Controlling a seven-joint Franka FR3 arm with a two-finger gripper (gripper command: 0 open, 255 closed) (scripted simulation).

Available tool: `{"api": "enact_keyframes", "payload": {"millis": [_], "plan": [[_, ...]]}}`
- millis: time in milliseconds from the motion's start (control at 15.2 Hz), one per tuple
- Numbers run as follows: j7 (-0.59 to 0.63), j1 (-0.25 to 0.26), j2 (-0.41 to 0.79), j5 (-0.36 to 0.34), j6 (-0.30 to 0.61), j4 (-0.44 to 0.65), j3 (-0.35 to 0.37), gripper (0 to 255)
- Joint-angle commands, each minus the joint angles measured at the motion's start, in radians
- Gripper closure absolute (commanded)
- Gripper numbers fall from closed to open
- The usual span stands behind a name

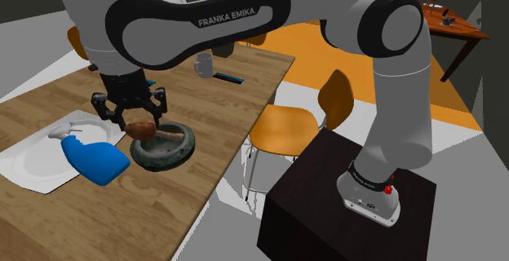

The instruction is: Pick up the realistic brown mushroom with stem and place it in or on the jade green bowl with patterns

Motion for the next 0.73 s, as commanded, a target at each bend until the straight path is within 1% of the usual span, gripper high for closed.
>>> {"api": "enact_keyframes", "payload": {"millis": [0,462,660], "plan": [[0.002,-0.006,0.000,-0.001,0.026,-0.030,-0.001,255],[0.015,-0.016,0.010,-0.012,0.124,-0.121,-0.008,255],[0.016,-0.016,0.010,-0.012,0.124,-0.121,-0.007,255]]}}
